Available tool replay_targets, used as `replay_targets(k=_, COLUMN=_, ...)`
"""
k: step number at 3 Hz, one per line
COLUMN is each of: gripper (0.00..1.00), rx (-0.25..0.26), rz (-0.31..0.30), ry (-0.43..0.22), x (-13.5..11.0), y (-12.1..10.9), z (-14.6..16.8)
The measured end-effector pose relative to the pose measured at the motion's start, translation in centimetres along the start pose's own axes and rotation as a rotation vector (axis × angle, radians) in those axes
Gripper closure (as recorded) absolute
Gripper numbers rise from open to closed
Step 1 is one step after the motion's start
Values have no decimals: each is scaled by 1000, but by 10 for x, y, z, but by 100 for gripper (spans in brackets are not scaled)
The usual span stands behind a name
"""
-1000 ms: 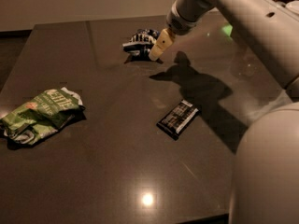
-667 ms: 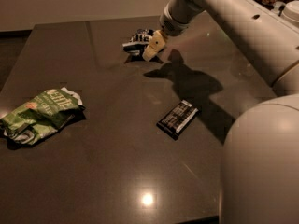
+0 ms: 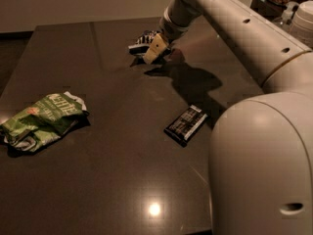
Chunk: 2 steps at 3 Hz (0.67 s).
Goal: Move blue chip bag near rxbar chocolate
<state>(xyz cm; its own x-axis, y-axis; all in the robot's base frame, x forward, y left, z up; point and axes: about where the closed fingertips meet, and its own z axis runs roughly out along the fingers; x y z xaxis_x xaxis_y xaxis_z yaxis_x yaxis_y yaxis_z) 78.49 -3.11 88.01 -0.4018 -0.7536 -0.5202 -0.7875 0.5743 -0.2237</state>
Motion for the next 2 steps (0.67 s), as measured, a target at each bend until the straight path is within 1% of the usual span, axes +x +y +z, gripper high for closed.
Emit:
replay_targets(k=1, gripper=16, rx=-27, rz=-4, ry=-4, x=-3, y=-1, z=10)
replay_targets(k=2, gripper=40, rx=-46, rz=-12, ry=-12, x=-6, y=-2, z=11)
